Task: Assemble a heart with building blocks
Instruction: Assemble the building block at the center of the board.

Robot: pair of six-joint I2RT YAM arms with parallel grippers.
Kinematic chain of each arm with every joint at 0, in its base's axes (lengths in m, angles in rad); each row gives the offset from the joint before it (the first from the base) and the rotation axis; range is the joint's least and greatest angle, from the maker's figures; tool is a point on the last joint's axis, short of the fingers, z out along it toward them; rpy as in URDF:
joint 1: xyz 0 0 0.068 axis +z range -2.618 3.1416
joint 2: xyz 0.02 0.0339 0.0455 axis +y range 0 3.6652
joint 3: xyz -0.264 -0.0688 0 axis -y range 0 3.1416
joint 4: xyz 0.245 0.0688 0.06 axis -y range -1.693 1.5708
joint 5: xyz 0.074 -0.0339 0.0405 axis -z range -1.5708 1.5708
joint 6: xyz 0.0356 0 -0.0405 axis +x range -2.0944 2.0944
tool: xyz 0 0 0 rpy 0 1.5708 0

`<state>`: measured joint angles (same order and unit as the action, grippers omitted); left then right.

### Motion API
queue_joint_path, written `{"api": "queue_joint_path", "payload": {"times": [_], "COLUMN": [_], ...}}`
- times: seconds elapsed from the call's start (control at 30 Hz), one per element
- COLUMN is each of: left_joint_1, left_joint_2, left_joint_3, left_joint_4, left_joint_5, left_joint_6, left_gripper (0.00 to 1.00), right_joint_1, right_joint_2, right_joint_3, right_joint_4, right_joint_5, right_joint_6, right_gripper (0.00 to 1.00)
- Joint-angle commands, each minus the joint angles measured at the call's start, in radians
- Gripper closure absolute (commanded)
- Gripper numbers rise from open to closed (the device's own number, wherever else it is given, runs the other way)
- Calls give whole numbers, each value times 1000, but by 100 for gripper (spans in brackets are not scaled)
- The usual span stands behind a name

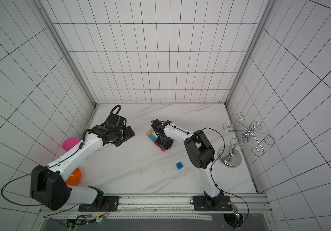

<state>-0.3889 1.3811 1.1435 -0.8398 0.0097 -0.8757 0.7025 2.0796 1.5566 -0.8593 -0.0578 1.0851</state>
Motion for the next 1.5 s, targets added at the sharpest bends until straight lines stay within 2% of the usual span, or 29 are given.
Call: {"api": "queue_joint_path", "payload": {"times": [0.0,1.47], "left_joint_1": [11,68], "left_joint_2": [-22,1], "left_joint_3": [-11,-41], "left_joint_4": [26,77], "left_joint_5": [13,86], "left_joint_6": [27,68], "left_gripper": [14,14], "right_joint_1": [5,-54], "right_joint_2": [20,95], "right_joint_3": [55,100], "right_joint_4": [-47,-65], "right_joint_5": [33,30], "right_joint_6": [29,77], "right_gripper": [100,100]}}
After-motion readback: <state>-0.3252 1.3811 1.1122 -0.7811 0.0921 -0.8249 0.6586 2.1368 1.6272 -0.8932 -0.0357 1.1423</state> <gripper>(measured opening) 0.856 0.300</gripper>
